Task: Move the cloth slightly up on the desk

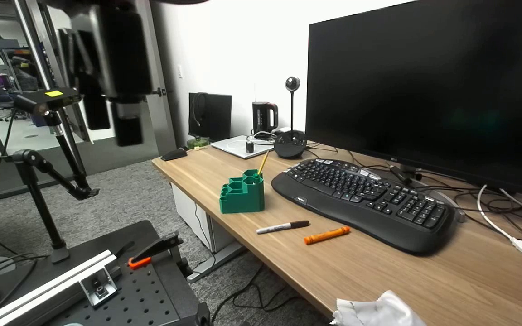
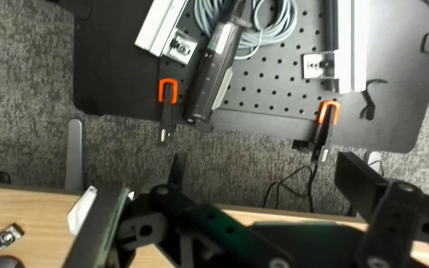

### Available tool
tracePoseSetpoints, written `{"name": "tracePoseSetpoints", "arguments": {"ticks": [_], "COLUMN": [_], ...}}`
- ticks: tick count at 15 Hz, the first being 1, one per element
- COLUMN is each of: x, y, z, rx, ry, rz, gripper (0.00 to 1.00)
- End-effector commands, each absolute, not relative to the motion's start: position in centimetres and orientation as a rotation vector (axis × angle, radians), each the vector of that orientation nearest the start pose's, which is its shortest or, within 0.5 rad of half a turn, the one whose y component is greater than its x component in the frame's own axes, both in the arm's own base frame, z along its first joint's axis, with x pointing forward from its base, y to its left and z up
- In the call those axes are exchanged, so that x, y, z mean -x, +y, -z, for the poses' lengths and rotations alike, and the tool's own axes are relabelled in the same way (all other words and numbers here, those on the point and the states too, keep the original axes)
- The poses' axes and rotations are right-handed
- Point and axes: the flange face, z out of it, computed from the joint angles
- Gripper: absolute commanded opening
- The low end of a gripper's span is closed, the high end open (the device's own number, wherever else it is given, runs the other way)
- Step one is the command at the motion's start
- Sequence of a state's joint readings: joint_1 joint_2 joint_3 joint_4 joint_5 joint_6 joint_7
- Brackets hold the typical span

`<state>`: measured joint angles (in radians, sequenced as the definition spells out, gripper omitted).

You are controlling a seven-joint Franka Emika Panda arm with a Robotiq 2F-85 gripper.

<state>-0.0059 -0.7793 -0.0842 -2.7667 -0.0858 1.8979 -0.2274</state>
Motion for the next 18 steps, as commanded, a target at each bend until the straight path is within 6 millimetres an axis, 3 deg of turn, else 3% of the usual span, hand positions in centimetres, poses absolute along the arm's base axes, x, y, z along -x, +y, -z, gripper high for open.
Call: {"name": "tracePoseSetpoints", "arguments": {"ticks": [1, 5, 11, 18], "x": [-35.8, -40.8, -48.4, -56.4], "y": [-7.5, -12.0, -14.4, -18.2], "z": [-40.0, -36.6, -28.6, -16.7], "rx": [3.141, 3.133, 3.092, 3.158], "ry": [-0.295, -0.131, 0.038, 0.211], "rz": [-0.009, 0.11, 0.132, 0.052], "gripper": [1.0, 1.0, 1.0, 1.0]}}
